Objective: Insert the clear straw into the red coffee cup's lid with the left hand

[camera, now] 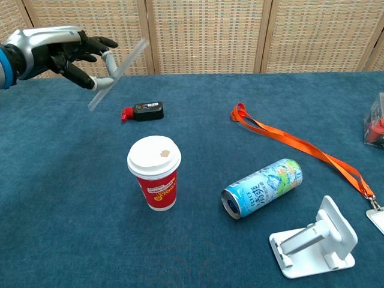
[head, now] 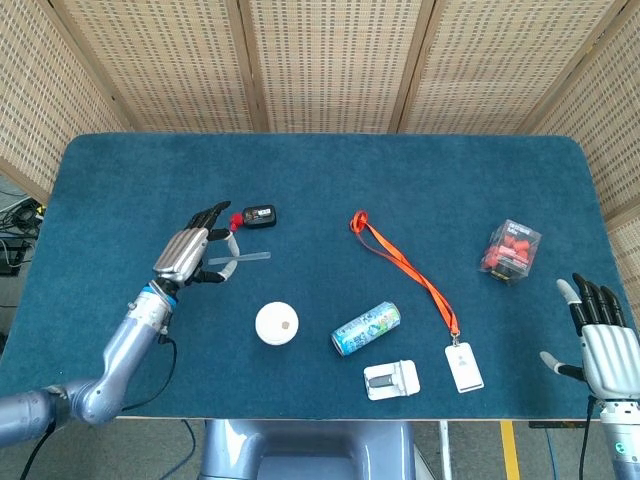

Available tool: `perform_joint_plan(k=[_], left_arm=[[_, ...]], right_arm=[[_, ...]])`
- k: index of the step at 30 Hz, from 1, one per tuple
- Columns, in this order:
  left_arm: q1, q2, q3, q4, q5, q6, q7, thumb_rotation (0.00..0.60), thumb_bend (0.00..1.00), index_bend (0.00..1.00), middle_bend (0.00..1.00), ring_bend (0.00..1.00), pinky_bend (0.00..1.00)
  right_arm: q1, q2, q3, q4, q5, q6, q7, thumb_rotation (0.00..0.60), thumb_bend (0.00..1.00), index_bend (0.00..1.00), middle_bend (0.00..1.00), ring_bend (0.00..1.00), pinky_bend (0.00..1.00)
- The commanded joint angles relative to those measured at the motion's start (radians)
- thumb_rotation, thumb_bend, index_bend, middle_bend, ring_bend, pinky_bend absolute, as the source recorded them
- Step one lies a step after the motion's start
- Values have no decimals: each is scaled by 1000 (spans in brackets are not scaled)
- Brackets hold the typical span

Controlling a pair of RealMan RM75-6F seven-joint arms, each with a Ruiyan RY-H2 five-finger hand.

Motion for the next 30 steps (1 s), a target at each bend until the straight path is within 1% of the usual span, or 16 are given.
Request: perform_joint_plan(k=[1,3,6,11,15,19,30], left_arm=[[77,73,-42,-148,151,-43,-265,600,421,629,0,0,0],[82,83,-45,-185,204,-59,-338,600,421,631,0,0,0],[82,71,-37,-207,265,-51,-374,600,420,630,0,0,0],[73,26,-11,-223,310,-45,-408,600,419,630,0,0,0],[61,-16,16,-216,303,-41,-380,600,420,637,0,0,0],[57,-35,31,-209,299,-32,-359,600,420,640,0,0,0],[53,-56,50,-186,270,-28,-351,600,420,645,0,0,0]], right_arm=[[0,0,0,-2,1,-1,-1,600,61,101,0,0,0],[0,2,0,-4,2,0,-1,600,61,101,0,0,0],[-1,2,0,-5,1,0,-2,600,60,101,0,0,0],[-2,5,1,-7,0,3,2,600,61,101,0,0,0],[-3,8,2,-7,3,3,11,600,61,101,0,0,0],[-4,10,3,-7,2,7,15,600,61,101,0,0,0],[-5,12,5,-9,2,11,18,600,61,101,0,0,0]])
